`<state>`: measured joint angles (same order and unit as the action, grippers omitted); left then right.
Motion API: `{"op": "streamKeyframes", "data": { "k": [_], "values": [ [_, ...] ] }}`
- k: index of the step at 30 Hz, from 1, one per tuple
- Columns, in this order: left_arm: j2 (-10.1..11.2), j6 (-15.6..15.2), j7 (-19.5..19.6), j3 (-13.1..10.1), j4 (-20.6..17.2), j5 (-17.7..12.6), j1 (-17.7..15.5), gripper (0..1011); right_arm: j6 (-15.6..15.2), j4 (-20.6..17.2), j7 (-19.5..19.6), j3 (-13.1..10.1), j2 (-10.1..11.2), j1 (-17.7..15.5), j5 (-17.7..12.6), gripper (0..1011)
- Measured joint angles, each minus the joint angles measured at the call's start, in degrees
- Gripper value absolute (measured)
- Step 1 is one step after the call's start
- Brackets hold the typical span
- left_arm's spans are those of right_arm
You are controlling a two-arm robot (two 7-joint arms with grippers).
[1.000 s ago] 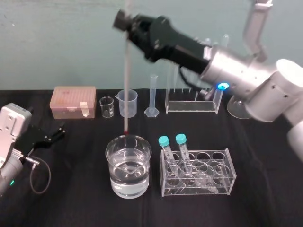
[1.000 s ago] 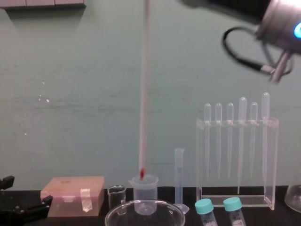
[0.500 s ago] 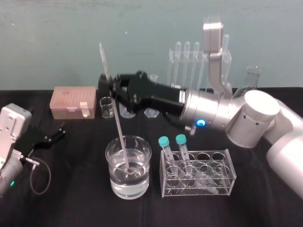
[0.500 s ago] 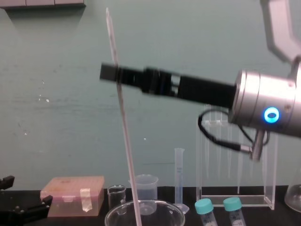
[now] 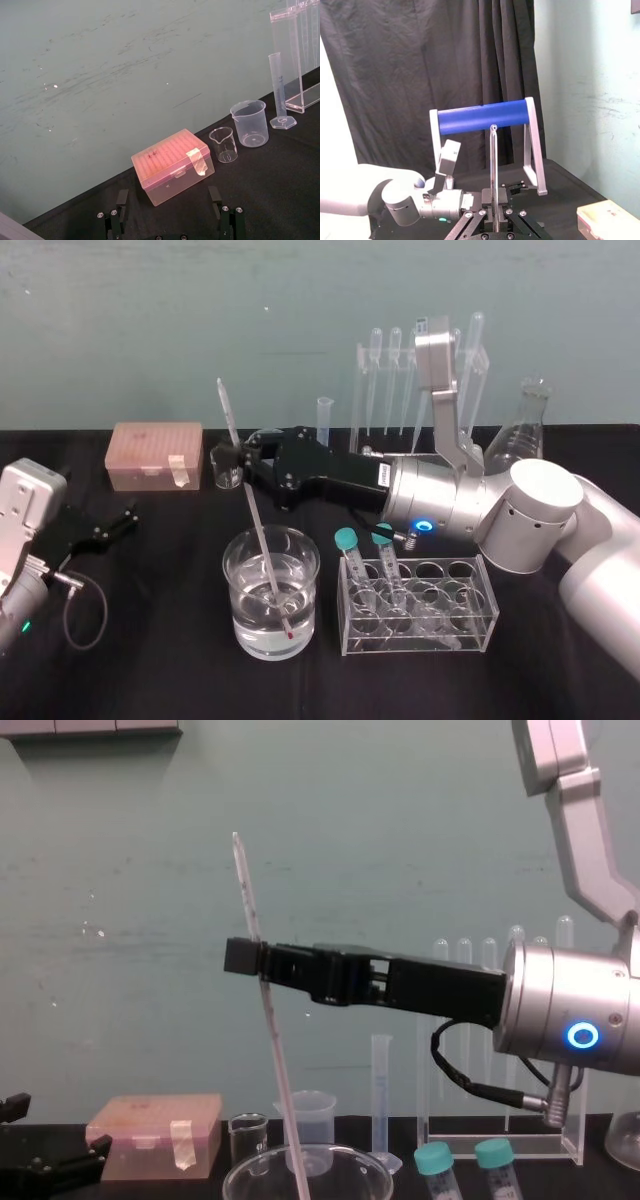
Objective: Hold the thermometer with one hand and immerse one end into the beaker, then reinsert it into the test tube rack.
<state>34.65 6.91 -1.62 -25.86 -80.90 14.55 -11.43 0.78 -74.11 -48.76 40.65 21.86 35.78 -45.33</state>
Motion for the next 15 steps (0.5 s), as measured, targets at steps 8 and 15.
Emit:
{"op": "streamKeyframes", "data": {
  "k": [8, 15],
  "values": [
    [0.0, 0.0, 0.0, 0.0, 0.0, 0.0, 0.0, 1008, 0.4, 0.2, -0.4, -0.3, -0.2, -0.5, 0.6, 56],
    [0.0, 0.0, 0.0, 0.0, 0.0, 0.0, 0.0, 1008, 0.7, 0.1, -0.4, -0.6, -0.3, -1.1, 0.8, 56]
  ]
}}
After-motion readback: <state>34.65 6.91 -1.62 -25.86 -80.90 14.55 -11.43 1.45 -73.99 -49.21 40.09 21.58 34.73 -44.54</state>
